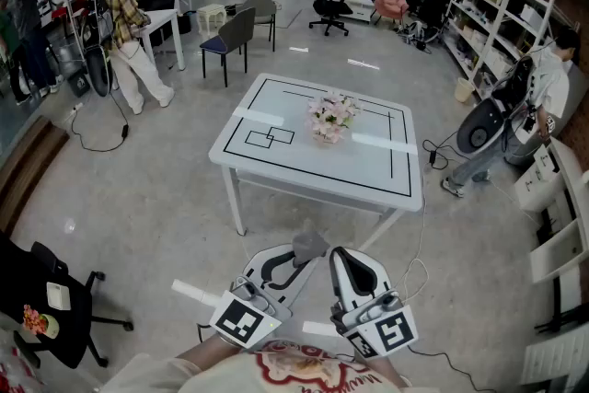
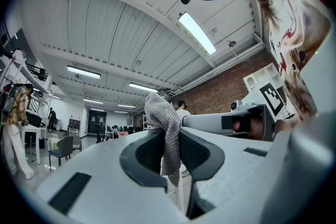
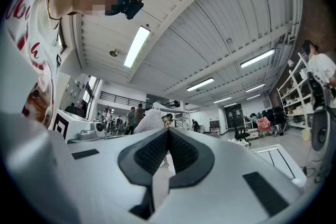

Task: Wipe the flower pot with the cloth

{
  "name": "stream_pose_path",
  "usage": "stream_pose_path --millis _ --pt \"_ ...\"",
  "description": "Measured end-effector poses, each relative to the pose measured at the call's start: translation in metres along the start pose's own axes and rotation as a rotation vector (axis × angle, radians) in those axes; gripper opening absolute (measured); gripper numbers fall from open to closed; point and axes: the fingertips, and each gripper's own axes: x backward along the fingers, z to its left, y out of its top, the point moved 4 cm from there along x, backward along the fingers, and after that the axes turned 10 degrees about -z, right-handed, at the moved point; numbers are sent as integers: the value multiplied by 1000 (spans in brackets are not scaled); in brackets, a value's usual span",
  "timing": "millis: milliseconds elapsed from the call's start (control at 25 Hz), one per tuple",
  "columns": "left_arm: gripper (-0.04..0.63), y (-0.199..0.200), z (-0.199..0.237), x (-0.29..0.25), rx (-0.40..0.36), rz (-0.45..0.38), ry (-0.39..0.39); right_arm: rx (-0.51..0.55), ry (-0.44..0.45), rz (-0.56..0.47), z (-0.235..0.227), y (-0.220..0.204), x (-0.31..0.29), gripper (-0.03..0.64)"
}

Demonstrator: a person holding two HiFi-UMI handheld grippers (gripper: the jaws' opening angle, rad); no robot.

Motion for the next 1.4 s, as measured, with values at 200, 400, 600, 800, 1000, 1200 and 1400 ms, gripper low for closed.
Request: stream_pose_path --millis 200,400,600,800,1000,1200,1400 --pt "57 -4 0 -2 -3 9 -14 -4 -3 5 -1 -4 -1 -2" --pt "57 -5 2 -5 5 2 -19 -2 -2 8 -2 -4 -4 -1" --pt "57 -5 4 -4 3 3 -27 -20 -9 -2 -2 -5 -5 0" --pt "57 -10 13 -4 13 9 -21 -52 -24 -23 -6 -10 -10 0" --pt "57 -11 24 -3 19 6 -25 -53 -41 -32 -7 -13 -19 0" --pt "57 -14 38 2 14 3 -50 -42 -68 -49 -4 -20 -29 0" --pt "58 -24 47 11 33 22 -59 -51 -115 -43 3 -36 -28 -1"
